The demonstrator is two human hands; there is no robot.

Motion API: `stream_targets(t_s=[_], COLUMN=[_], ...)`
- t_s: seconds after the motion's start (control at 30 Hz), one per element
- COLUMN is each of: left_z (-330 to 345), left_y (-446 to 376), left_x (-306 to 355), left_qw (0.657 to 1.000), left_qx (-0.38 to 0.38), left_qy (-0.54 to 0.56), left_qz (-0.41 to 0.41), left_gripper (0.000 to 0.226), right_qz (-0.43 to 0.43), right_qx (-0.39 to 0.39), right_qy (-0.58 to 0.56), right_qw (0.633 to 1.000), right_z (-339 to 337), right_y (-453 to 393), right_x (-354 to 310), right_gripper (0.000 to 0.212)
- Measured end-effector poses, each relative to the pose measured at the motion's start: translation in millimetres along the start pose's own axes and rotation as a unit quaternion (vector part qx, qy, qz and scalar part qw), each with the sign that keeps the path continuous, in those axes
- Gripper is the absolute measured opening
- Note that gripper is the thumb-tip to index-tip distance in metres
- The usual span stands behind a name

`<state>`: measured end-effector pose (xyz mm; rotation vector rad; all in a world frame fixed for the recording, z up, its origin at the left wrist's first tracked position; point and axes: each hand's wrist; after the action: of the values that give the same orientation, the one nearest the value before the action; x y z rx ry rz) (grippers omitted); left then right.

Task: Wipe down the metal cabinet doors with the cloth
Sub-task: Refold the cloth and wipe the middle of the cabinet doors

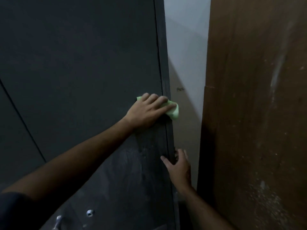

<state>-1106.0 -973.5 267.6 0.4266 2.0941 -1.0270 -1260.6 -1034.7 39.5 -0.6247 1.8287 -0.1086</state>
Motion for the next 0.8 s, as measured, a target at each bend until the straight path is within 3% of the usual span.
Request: stream_targets(t_s=[0.07,0.13,0.17,0.2,0.27,0.3,0.33,0.37,0.43,0.47,0.5,0.53,0.6,0.63,0.67,0.73,0.8], left_z=[-7,-12,-10,-5,4,1,-2,-5,-9,-9,-6,3,18,20,18,10,-5], left_y=[-15,-27,-28,-25,-7,-1,0,-5,-22,-28,-28,-18,16,28,31,16,-12], left_x=[-9,-8,-3,4,16,11,1,-7,-10,-4,7,20,44,44,38,21,-2], left_qw=[0.991,0.951,0.946,0.962,0.999,0.999,0.998,1.0,0.967,0.943,0.943,0.967,0.998,0.994,0.994,0.998,0.965], left_qx=[0.049,0.109,0.116,0.099,0.004,-0.029,-0.032,-0.007,0.094,0.128,0.13,0.093,-0.025,-0.062,-0.062,0.011,0.112], left_qy=[0.013,0.019,0.013,0.016,0.027,0.02,0.013,0.005,0.007,0.019,0.031,0.049,0.063,0.05,0.041,0.036,0.011], left_qz=[-0.128,-0.289,-0.301,-0.256,-0.044,0.039,0.057,0.004,-0.238,-0.308,-0.304,-0.23,0.007,0.072,0.08,-0.057,-0.238], left_gripper=[0.052,0.05,0.051,0.055,0.06,0.059,0.058,0.055,0.051,0.051,0.051,0.052,0.056,0.058,0.059,0.056,0.05], right_qz=[-0.009,-0.016,-0.015,-0.012,-0.006,-0.005,-0.005,-0.009,-0.014,-0.011,-0.006,-0.002,0.003,0.004,0.005,0.002,0.001], right_qx=[0.013,0.022,0.022,0.021,0.022,0.024,0.023,0.023,0.025,0.027,0.029,0.025,0.029,0.032,0.031,0.026,0.024], right_qy=[-0.003,0.002,0.001,0.001,0.003,0.005,0.006,0.006,0.008,0.007,0.009,0.012,0.017,0.016,0.013,0.005,-0.001], right_qw=[1.0,1.0,1.0,1.0,1.0,1.0,1.0,1.0,1.0,1.0,1.0,1.0,0.999,0.999,0.999,1.0,1.0], right_z=[2,4,4,4,2,2,2,3,2,3,3,3,3,3,4,4,4], right_y=[4,4,4,4,3,3,4,4,5,4,3,3,1,1,1,3,3], right_x=[-3,-3,-4,-4,-6,-5,-5,-7,-7,-7,-6,-6,-5,-4,-4,-6,-6], right_gripper=[0.058,0.057,0.056,0.056,0.055,0.055,0.055,0.054,0.053,0.053,0.053,0.053,0.052,0.051,0.05,0.05,0.05])
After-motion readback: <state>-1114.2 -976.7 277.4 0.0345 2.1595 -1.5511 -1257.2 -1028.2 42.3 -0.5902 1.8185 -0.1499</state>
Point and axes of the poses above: each hand's wrist, its own y-axis away from the middle knuckle, its own z-axis out of the palm, x = y × z, and after that the axes turned 5 degrees about y, right-handed
